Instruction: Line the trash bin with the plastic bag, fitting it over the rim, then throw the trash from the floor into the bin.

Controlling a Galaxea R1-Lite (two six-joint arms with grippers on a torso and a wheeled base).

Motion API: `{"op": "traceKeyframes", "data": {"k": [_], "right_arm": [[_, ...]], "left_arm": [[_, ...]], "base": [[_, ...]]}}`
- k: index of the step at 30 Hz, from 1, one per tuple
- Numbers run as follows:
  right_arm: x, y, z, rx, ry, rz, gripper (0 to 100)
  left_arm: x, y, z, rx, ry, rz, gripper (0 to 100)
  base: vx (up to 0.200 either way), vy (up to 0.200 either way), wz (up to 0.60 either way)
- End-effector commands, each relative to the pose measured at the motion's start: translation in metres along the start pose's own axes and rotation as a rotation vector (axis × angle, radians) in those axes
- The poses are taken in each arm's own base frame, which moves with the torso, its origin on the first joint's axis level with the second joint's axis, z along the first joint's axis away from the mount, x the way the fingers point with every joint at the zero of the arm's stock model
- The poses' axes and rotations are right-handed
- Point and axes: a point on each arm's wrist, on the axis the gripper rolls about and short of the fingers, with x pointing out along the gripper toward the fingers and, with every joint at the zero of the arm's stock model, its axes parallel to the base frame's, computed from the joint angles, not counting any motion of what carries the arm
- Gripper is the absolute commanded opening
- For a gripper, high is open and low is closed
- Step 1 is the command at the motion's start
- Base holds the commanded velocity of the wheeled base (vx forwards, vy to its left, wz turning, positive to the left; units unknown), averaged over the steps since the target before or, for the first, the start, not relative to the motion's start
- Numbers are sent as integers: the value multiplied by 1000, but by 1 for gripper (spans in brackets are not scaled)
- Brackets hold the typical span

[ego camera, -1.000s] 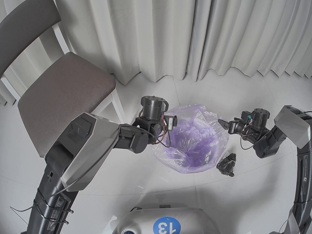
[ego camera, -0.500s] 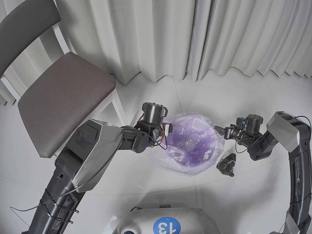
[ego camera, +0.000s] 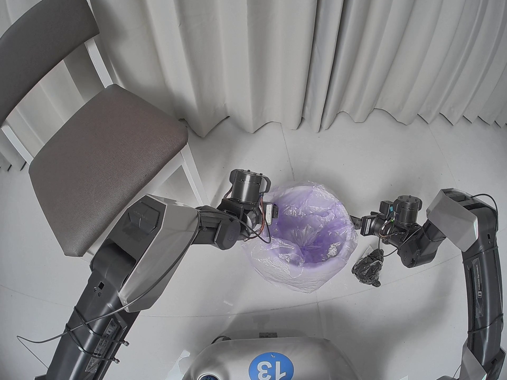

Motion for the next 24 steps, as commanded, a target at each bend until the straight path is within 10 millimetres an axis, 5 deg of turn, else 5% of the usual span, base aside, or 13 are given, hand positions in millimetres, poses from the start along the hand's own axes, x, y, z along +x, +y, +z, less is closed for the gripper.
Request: {"op": "traceKeyframes", "data": {"k": [1,13,24], "right_arm": [[-2,-1,1,0,0,-3,100],[-10,1,7,-4,-12,-4,100],[-9,0,3,-4,-13,-3,100]], "left_arm": [[-13,-5,16,-14,-27,-15,100],[-22,-4,29,-23,-48,-22,100],[4,30,11,-29,-5,13,100]], "base": [[0,0,0],[0,0,0],[0,0,0]]}}
